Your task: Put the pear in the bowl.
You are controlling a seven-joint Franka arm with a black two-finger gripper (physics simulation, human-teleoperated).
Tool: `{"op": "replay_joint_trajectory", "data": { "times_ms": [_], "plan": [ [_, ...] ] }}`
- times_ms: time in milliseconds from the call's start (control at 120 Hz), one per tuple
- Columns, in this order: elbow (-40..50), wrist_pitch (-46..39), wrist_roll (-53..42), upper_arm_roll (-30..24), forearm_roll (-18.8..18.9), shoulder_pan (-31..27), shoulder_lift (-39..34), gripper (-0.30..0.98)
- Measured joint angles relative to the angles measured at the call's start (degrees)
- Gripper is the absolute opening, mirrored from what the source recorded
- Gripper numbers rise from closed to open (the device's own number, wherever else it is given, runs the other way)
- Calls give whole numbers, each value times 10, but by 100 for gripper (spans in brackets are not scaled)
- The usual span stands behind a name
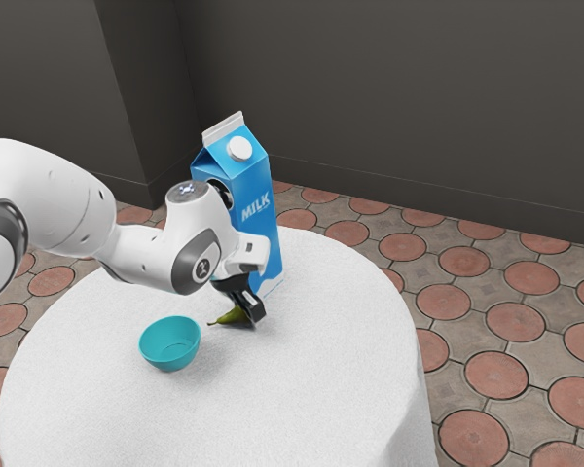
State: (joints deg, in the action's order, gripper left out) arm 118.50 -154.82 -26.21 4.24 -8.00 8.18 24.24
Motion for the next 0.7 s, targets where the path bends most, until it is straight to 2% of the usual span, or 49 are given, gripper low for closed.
{"op": "replay_joint_trajectory", "data": {
  "times_ms": [250, 400, 533, 700],
  "plan": [
    [16, -2, 11, 0, -9, 4, -24, 24],
    [50, -2, 21, 0, -8, 13, -73, 22],
    [109, -2, 30, 1, -7, 10, -150, 23],
    [209, 1, 43, 2, -5, -21, -251, 23]
  ]
}}
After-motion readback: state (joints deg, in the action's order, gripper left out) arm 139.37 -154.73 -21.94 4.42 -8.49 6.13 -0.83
